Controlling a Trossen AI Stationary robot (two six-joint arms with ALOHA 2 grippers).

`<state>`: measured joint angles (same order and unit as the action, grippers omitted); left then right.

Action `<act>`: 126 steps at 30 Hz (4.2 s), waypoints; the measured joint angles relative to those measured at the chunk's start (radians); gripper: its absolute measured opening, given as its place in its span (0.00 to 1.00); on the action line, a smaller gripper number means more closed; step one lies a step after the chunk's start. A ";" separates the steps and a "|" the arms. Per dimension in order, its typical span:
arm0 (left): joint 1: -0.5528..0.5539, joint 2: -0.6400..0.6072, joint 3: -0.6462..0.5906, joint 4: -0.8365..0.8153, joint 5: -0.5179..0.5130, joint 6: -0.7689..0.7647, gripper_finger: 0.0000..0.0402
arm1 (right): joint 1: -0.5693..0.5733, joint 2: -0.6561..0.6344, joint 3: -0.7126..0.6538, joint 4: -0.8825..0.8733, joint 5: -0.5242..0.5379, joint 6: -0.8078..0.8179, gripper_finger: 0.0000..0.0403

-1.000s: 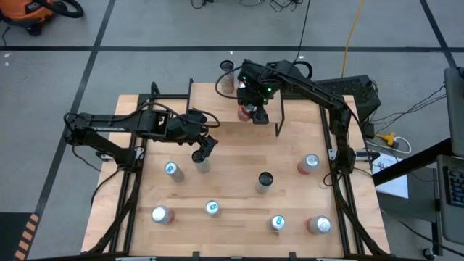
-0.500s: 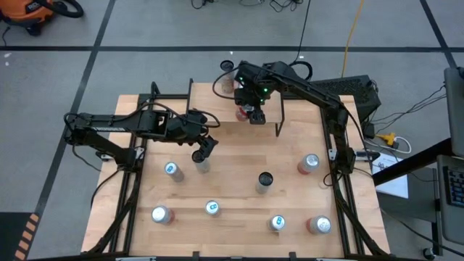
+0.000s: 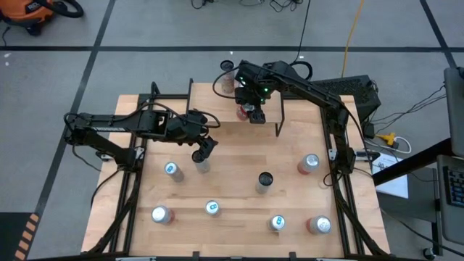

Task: Place canned beverage on shelf
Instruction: Put the orange soda can aligned with the other orange soda cans on the shelf

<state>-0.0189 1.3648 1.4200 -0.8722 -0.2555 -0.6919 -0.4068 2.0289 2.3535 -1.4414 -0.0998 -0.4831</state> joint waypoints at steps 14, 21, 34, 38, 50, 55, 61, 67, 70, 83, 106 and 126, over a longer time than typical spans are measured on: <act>0.000 0.000 0.000 0.000 0.012 0.001 0.82 | 0.000 0.000 0.000 0.001 -0.002 0.019 0.77; 0.000 0.000 0.000 0.000 0.012 0.001 0.82 | 0.000 0.000 0.000 0.001 -0.004 0.019 0.77; 0.000 0.000 0.000 0.000 0.013 0.001 0.82 | 0.000 0.000 0.000 0.001 -0.006 0.018 0.77; 0.000 0.000 0.000 0.000 0.013 0.001 0.82 | 0.000 0.000 0.000 0.001 -0.009 0.017 0.77; 0.000 0.000 0.000 0.000 0.013 0.015 0.82 | 0.000 0.000 0.000 0.000 -0.031 0.028 0.77; 0.000 0.000 0.000 0.000 0.013 0.020 0.82 | -0.004 0.000 0.000 0.000 -0.031 0.052 0.78; 0.000 0.000 0.000 0.000 0.013 0.020 0.82 | -0.006 -0.003 0.001 0.003 -0.028 0.053 0.84; 0.000 0.000 0.000 0.000 0.013 0.020 0.82 | -0.005 -0.003 0.001 0.005 -0.003 0.044 0.84; 0.000 0.000 0.000 0.000 0.013 0.023 0.82 | -0.006 -0.003 0.001 0.015 0.003 0.030 0.85; 0.000 0.000 0.000 0.000 0.012 0.045 0.82 | 0.003 -0.002 0.001 0.055 0.049 -0.029 0.84; 0.000 0.000 0.000 0.000 0.015 0.046 0.82 | 0.081 -0.121 0.002 0.082 0.128 0.118 0.84; -0.002 0.000 0.000 -0.008 0.016 0.047 0.82 | 0.131 -0.124 -0.026 -0.004 0.021 0.443 0.32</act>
<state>-0.0204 1.3647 1.4200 -0.8804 -0.2398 -0.6449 -0.2755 1.9045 2.3279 -1.4450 -0.0792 -0.0397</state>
